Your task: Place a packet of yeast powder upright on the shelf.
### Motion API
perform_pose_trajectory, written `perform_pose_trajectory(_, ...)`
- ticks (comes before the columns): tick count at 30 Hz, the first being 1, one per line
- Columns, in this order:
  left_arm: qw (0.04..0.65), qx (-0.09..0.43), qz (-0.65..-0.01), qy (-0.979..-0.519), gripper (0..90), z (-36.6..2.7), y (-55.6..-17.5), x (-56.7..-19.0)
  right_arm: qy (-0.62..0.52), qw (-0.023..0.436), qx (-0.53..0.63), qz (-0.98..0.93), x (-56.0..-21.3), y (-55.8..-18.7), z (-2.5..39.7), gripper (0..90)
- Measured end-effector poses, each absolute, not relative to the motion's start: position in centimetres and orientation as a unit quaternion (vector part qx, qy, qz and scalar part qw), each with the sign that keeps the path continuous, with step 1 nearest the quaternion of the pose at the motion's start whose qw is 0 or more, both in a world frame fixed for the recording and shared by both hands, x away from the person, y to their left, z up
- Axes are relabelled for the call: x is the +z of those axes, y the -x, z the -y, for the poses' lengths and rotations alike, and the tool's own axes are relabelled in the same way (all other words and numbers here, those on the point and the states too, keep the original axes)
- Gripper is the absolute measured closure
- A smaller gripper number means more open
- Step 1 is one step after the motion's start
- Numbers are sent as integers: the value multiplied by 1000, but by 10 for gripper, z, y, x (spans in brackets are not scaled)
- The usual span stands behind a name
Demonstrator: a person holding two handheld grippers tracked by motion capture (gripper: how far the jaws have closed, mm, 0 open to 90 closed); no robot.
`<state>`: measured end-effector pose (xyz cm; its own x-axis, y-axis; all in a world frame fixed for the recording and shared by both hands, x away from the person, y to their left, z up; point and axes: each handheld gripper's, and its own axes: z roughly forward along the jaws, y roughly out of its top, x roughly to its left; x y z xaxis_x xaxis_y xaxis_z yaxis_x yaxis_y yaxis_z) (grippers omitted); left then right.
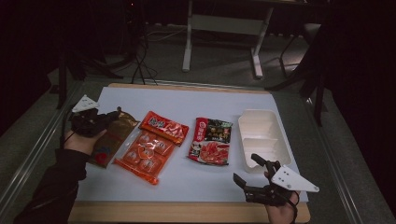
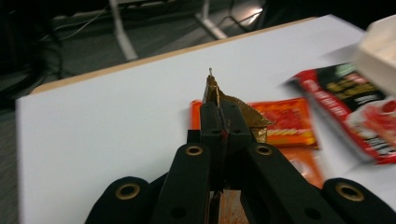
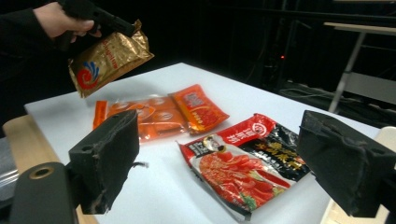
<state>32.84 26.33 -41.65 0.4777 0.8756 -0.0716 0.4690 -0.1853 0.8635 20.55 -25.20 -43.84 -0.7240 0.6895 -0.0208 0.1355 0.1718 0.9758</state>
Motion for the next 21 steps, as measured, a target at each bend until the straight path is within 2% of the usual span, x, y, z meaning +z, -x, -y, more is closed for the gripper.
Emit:
perform_pose_trajectory(5,465,219,-440,-736,900,-247,-327,-410,-290,240,574,-727,-440,-207,252,144)
perform_pose_trajectory(16,552,183,-363,-728,900,-183,-312,-391,-270,256,570,-732,-431,-214,259,140)
perform_pose_trajectory(21,584,148,-334,-725,900,-159,-308,-392,-294,225,570,-733,-424,-214,261,110)
